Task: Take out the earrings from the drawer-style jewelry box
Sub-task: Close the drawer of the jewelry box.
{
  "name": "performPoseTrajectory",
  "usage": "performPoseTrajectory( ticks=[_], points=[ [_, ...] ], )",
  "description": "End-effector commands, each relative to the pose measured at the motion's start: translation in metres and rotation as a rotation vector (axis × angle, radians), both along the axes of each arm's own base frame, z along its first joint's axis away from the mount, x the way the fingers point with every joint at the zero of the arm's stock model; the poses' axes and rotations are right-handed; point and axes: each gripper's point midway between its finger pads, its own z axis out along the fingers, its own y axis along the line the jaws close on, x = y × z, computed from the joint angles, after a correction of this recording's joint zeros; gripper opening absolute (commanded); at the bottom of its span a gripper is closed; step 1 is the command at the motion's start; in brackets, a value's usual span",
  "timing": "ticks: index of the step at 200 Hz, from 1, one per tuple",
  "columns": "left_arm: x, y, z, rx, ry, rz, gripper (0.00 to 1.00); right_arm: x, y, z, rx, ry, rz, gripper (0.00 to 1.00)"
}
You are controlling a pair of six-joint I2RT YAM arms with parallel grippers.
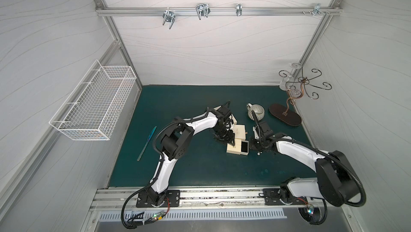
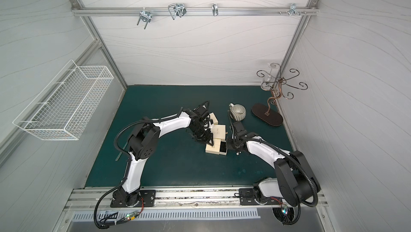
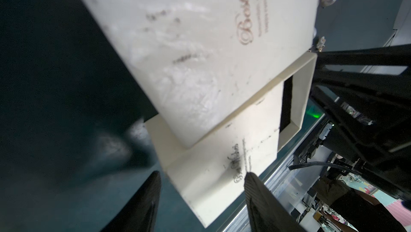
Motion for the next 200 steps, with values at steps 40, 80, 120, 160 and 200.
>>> performPoseTrajectory(
  ticks=[40, 80, 120, 160, 200],
  points=[
    [0.002, -0.002, 0.011, -0.031, -0.009, -0.008, 0.63, 0.007, 0.06, 0.009, 0.152, 0.04, 0.182, 0.25],
    [0.014, 0.015, 0.013, -0.009, -0.033, 0.06, 0.62, 0.007, 0.095, 0.016, 0.159, 0.043, 0.312, 0.25],
    [0.046, 0.064, 0.013, 0.04, -0.034, 0.278, 0.62, 0.024, 0.129, 0.026, 0.164, 0.047, 0.395, 0.25],
    [0.085, 0.091, -0.002, 0.116, -0.061, 0.409, 0.61, 0.068, 0.15, 0.037, 0.144, -0.009, 0.398, 0.26],
    [0.117, 0.082, 0.008, 0.108, -0.128, 0.448, 0.67, 0.097, 0.14, 0.051, 0.047, -0.102, 0.321, 0.3]
  ],
)
